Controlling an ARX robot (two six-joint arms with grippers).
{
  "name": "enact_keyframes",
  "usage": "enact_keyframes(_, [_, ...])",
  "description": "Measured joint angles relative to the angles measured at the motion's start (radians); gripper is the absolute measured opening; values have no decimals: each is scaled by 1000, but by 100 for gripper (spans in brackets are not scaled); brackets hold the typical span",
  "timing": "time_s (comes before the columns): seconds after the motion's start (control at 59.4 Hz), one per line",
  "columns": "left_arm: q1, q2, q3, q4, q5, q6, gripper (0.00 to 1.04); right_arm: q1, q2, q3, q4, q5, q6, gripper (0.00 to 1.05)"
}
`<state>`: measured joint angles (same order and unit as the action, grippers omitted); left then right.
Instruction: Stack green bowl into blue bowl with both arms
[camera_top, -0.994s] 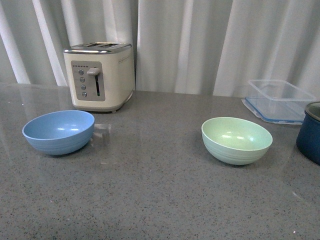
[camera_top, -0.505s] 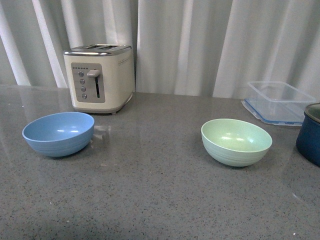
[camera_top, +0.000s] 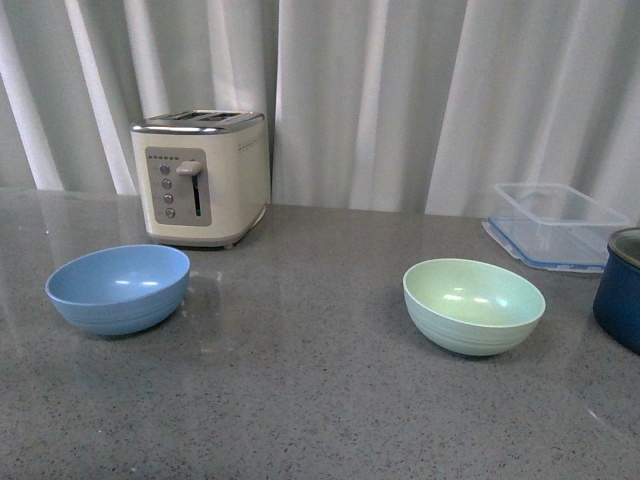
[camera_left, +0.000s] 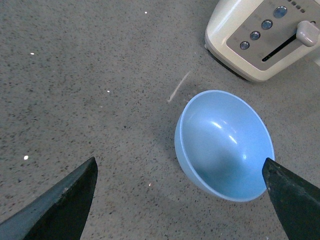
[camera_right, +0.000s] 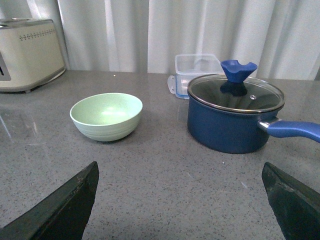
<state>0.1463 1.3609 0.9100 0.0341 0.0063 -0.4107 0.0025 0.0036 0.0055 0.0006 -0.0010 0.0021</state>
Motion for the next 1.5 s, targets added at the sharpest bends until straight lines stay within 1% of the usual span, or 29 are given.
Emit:
enact_keyframes(0.27, [-37,232,156,-51,29,-65,98,0,0,0,0,0,0,95])
enact_keyframes(0.691, [-85,452,344,-136,-25,-91,98,0,0,0,0,0,0,95])
enact_keyframes(0.724, [-88,462,356,-145,-29,-87,97,0,0,0,0,0,0,95])
enact_keyframes(0.994, [-98,505,387,-178,-58,-87,54,0,0,0,0,0,0,95])
enact_keyframes(1.179, [-99,505,383,-185,-55,-89,26,0,0,0,0,0,0,95])
enact_keyframes(1.213, [-101,501,377,-185,-55,-90,17,0,0,0,0,0,0,95])
enact_keyframes(1.28, [-106,491,363,-184,-50,-90,6,0,0,0,0,0,0,95])
enact_keyframes(1.314, [-109,484,359,-185,-50,-93,3,0,0,0,0,0,0,95])
enact_keyframes(1.499, [-145,426,352,-202,-23,-99,4,0,0,0,0,0,0,95])
